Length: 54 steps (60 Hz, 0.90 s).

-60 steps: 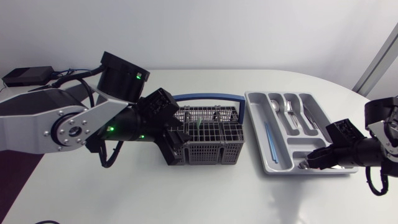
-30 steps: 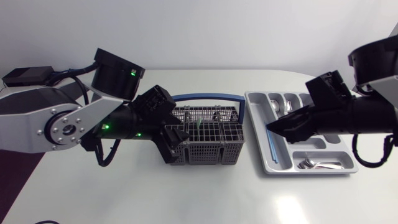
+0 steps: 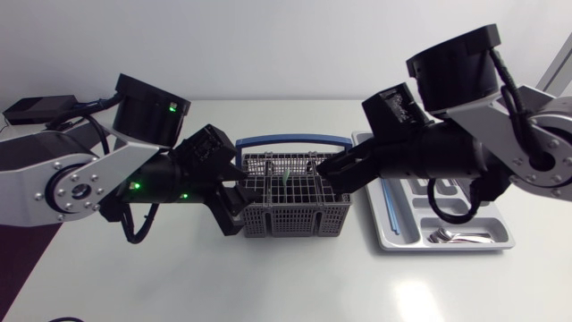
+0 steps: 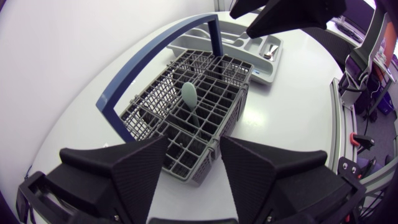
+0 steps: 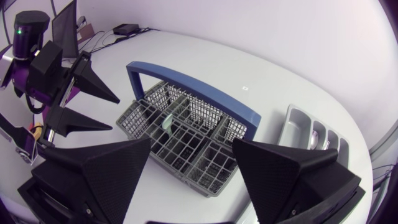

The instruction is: Unload the cutlery basket into the drawer organizer.

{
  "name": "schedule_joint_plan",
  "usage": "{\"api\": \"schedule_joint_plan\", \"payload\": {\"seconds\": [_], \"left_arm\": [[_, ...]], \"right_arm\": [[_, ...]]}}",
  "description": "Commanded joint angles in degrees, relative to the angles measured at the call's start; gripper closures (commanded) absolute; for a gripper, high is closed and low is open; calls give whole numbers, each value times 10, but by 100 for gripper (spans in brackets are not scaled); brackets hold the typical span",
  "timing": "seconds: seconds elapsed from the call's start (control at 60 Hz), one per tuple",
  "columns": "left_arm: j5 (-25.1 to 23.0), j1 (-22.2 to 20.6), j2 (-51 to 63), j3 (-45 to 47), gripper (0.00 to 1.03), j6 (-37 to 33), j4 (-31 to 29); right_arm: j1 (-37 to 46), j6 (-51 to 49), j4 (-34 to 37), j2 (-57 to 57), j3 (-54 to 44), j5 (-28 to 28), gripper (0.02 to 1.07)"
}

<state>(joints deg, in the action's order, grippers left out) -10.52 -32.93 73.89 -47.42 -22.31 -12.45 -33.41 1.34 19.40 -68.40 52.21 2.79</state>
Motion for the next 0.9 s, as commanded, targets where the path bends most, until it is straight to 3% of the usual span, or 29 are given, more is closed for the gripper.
{"api": "schedule_joint_plan", "payload": {"seconds": [0.0, 0.1, 0.267, 0.45, 0.55, 0.6, 0.75, 0.833, 0.883], "left_arm": [[-8, 8, -15, 17, 45, -7, -5], [-9, 14, -19, 20, 45, -9, -6], [-12, 21, -26, 24, 45, -12, -10], [-12, 23, -34, 26, 45, -16, -19], [-12, 25, -38, 30, 45, -18, -20], [-13, 28, -38, 31, 45, -19, -21], [-16, 31, -39, 32, 45, -20, -21], [-17, 33, -38, 33, 44, -20, -21], [-17, 33, -38, 33, 44, -20, -20]], "right_arm": [[-32, 34, -10, -9, 18, -35, 6], [-46, 45, 12, -19, 41, -39, 6], [-81, 18, -38, -16, 20, -32, 7], [-81, 76, -15, -32, 27, -45, 7], [-56, 136, -21, -41, 26, 14, 9], [-54, 147, -27, -50, 30, 2, 13], [-53, 150, -40, -74, 30, 1, 13], [-50, 184, -28, -99, 29, 82, 6], [-48, 188, -15, -115, 36, 92, 6]]}}
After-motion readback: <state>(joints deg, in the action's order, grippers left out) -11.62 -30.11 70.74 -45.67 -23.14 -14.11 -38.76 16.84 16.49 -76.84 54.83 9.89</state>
